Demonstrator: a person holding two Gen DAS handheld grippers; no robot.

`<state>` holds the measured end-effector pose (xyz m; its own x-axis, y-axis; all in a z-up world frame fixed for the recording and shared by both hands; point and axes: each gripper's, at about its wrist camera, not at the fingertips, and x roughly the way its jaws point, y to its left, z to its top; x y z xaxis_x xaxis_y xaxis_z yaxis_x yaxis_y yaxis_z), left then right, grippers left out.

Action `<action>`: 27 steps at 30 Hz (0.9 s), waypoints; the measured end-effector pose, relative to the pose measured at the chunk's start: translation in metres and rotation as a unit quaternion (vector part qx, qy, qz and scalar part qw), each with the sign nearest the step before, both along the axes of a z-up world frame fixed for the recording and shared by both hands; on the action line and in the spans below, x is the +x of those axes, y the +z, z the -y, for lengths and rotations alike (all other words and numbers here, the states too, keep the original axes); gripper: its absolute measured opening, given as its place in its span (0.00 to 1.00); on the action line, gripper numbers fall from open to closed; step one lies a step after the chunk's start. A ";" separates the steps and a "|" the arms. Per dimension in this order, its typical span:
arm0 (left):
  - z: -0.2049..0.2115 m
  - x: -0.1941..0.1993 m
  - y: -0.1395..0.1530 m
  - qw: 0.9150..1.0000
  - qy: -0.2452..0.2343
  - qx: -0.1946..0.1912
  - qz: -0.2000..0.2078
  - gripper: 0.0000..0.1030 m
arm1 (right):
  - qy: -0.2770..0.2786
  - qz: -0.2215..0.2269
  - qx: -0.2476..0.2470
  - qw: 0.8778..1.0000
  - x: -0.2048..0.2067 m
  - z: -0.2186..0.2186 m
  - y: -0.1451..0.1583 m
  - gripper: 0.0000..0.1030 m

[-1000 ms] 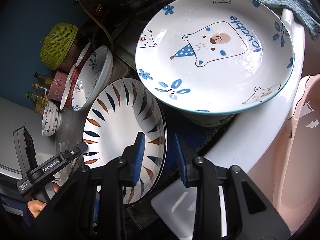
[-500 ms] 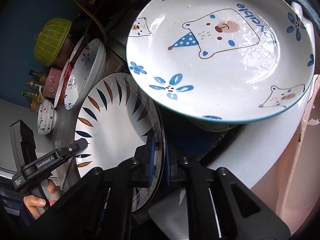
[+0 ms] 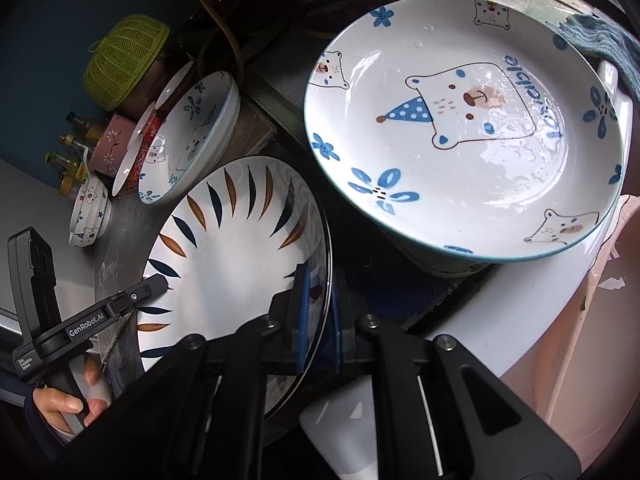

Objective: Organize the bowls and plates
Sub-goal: 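Lift the leaf-pattern plate out of the rack and carry it over the counter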

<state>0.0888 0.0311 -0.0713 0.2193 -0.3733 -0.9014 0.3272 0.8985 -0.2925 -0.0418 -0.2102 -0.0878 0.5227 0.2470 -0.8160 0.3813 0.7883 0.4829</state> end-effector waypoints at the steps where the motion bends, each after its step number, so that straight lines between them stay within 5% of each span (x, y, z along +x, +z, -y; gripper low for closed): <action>1: -0.003 -0.001 0.001 1.000 0.003 -0.002 0.000 0.11 | 0.004 0.003 -0.003 1.000 0.001 -0.001 0.002 0.10; 16: -0.047 -0.020 0.023 0.996 0.081 -0.002 0.022 0.10 | 0.086 0.033 -0.012 0.996 0.019 -0.031 0.024 0.10; 27: -0.102 -0.042 0.036 0.983 0.182 0.010 0.036 0.11 | 0.191 0.049 -0.003 0.980 0.050 -0.079 0.034 0.10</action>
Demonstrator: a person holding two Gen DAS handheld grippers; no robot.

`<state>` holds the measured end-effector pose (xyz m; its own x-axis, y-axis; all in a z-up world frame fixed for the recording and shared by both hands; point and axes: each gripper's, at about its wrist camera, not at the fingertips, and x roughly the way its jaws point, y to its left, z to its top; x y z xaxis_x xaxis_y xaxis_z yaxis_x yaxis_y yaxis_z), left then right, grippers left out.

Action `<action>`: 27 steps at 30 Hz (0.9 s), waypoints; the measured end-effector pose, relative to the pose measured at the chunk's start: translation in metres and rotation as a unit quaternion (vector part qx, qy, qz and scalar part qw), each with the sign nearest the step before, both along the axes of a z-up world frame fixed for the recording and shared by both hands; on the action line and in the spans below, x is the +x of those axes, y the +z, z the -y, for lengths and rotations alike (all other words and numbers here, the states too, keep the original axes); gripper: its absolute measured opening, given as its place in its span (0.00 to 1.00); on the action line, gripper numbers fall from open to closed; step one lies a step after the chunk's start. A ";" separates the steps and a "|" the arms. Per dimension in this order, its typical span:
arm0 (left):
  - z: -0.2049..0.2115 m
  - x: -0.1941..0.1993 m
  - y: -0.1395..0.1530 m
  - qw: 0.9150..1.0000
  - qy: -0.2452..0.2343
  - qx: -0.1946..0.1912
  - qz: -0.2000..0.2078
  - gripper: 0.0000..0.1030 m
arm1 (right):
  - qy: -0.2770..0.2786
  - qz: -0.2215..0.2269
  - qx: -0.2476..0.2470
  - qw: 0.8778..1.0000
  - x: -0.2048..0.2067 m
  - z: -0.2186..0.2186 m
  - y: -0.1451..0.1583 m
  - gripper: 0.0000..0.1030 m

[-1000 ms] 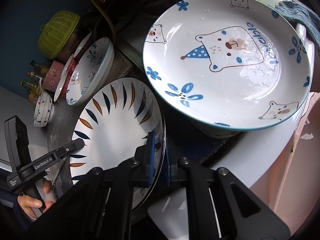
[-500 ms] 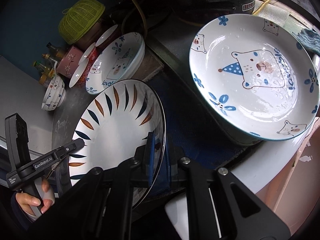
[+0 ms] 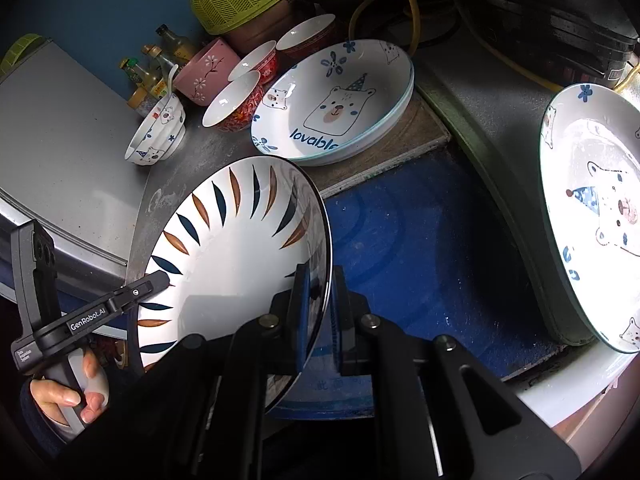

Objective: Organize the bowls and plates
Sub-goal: 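Lift the leaf-pattern plate out of the rack and carry it over the counter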

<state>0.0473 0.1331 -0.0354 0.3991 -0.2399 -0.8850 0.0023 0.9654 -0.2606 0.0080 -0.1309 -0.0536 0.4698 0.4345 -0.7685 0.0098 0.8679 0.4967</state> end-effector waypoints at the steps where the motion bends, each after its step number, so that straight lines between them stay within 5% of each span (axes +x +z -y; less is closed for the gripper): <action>1: -0.006 0.000 0.001 1.000 0.007 -0.001 0.001 0.11 | 0.007 0.001 0.000 1.000 0.002 -0.006 0.001 0.10; 15: -0.108 0.011 0.015 0.999 0.035 -0.006 0.033 0.10 | 0.050 0.027 -0.019 0.998 0.037 -0.104 0.023 0.10; 27: -0.206 0.005 0.002 0.994 0.107 -0.001 0.033 0.10 | 0.124 0.024 -0.028 0.992 0.077 -0.202 0.016 0.11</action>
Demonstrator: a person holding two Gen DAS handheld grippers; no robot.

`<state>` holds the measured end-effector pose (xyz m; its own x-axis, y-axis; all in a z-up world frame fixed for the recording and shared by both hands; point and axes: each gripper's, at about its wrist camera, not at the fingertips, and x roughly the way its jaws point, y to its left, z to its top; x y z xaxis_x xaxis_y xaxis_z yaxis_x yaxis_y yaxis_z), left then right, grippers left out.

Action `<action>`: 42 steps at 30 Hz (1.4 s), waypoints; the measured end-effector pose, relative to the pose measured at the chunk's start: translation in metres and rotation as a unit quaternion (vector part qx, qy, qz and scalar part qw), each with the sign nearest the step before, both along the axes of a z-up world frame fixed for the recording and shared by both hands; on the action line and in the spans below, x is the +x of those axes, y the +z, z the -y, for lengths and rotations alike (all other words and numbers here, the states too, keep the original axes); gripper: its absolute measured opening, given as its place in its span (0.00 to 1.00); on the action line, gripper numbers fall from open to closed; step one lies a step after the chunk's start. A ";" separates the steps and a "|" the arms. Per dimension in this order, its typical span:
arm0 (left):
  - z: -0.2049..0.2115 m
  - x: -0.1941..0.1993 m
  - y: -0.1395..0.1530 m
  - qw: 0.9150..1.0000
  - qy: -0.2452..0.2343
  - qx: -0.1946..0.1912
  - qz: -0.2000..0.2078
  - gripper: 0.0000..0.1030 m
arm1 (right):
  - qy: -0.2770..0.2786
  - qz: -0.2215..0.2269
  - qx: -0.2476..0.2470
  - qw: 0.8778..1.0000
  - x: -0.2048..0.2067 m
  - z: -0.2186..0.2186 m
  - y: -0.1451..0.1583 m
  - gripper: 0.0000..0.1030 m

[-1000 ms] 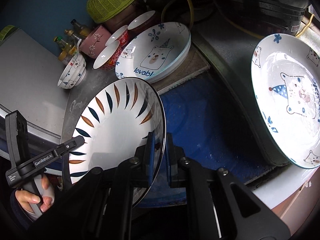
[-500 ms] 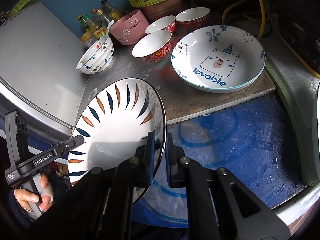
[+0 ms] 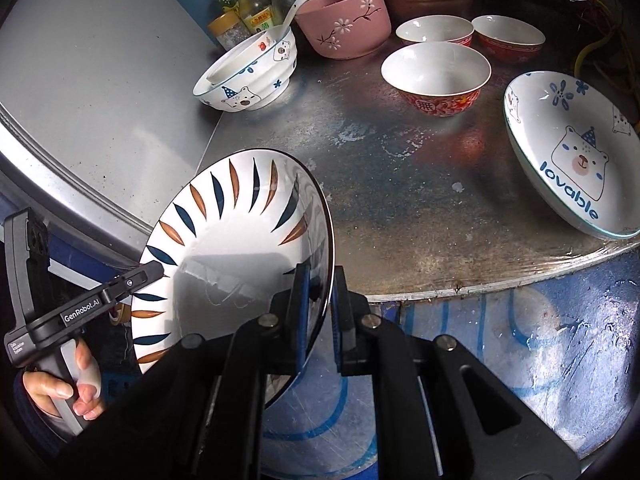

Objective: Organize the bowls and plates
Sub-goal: 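Lift the leaf-pattern plate out of the rack and carry it over the counter, then lower the leaf-pattern plate onto the counter and open both grippers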

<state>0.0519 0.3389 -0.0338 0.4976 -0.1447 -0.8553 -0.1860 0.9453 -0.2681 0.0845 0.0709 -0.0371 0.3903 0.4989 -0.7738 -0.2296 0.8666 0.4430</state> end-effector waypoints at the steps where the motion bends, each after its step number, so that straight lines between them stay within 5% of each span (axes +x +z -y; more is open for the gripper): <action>1: -0.007 -0.001 -0.002 1.000 0.006 0.000 -0.001 0.10 | 0.006 -0.002 0.000 1.000 0.003 -0.008 -0.001 0.11; 15: -0.075 0.005 -0.026 0.998 0.060 0.014 -0.019 0.10 | 0.053 -0.025 -0.015 0.998 0.039 -0.086 -0.026 0.11; 37: -0.079 0.024 -0.040 0.996 0.072 0.035 -0.040 0.12 | 0.056 -0.045 -0.034 0.997 0.083 -0.115 -0.053 0.15; 38: -0.078 0.024 -0.038 0.996 0.073 0.041 -0.039 0.15 | 0.058 -0.043 -0.037 0.997 0.082 -0.116 -0.053 0.15; 40: -0.077 0.022 -0.036 0.995 0.079 0.050 -0.038 0.55 | 0.063 -0.041 -0.042 0.996 0.080 -0.116 -0.053 0.18; 42: -0.079 0.017 -0.031 0.993 0.093 0.060 -0.031 0.77 | 0.062 -0.039 -0.042 0.996 0.075 -0.112 -0.049 0.31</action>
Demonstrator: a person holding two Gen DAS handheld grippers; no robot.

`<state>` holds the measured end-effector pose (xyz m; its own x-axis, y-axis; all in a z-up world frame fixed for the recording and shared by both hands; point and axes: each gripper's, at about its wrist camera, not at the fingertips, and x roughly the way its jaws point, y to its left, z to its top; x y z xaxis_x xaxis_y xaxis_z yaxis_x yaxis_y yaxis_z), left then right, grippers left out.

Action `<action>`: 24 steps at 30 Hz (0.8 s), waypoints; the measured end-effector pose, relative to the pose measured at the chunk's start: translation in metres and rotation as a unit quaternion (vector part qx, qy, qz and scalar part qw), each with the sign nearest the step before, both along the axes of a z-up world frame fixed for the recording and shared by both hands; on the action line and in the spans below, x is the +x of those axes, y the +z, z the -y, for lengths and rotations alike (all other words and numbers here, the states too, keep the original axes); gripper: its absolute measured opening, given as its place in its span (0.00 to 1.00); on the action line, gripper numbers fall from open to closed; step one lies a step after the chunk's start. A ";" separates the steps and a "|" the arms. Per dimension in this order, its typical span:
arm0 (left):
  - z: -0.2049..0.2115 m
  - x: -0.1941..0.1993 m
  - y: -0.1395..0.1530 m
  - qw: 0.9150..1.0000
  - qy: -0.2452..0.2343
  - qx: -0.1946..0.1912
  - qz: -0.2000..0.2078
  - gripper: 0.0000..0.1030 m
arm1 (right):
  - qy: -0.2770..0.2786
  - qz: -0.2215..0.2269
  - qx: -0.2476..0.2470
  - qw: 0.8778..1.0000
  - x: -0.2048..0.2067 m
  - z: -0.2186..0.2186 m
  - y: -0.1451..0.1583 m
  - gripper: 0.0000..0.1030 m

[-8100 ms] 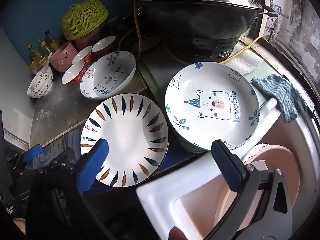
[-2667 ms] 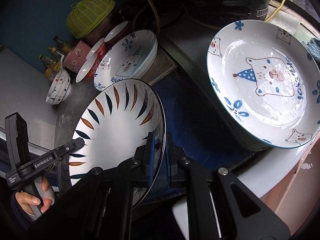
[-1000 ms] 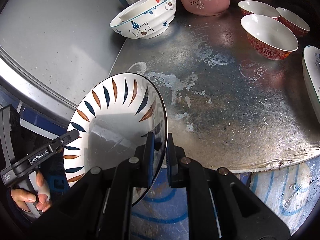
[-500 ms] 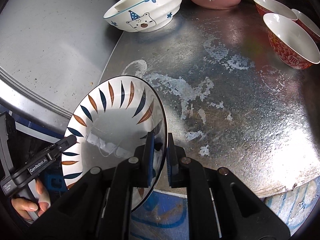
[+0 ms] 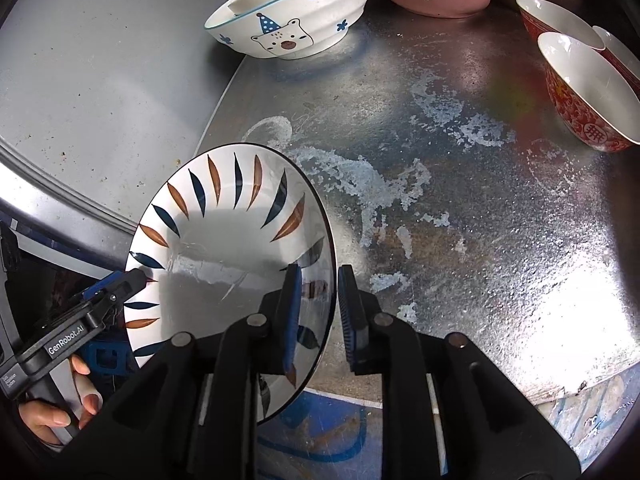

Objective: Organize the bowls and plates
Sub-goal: 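Lower the leaf-pattern plate onto the counter and open both grippers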

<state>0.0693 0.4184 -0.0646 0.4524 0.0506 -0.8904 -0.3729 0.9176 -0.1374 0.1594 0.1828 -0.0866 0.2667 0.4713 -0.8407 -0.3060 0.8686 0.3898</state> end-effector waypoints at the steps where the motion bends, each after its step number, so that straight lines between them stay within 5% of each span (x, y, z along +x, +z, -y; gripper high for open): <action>1: -0.001 -0.003 0.003 1.000 0.007 0.003 0.004 0.78 | -0.002 0.003 0.001 1.000 -0.001 0.003 0.002 0.51; 4: -0.002 -0.009 0.008 1.000 0.019 0.002 -0.002 0.82 | -0.012 0.021 0.009 1.000 -0.008 0.013 0.009 0.94; 7: 0.003 -0.014 0.014 1.000 0.028 0.001 -0.012 0.96 | -0.009 0.027 0.009 1.000 -0.016 0.020 0.016 0.96; 24: 0.089 -0.036 0.066 0.999 -0.007 0.025 0.026 0.99 | -0.009 0.063 0.024 0.998 -0.065 0.081 0.077 1.00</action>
<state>0.0331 0.3295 0.0017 0.4984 0.0875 -0.8625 -0.3531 0.9291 -0.1098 0.0941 0.1015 -0.0096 0.3784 0.5050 -0.7758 -0.3398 0.8553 0.3911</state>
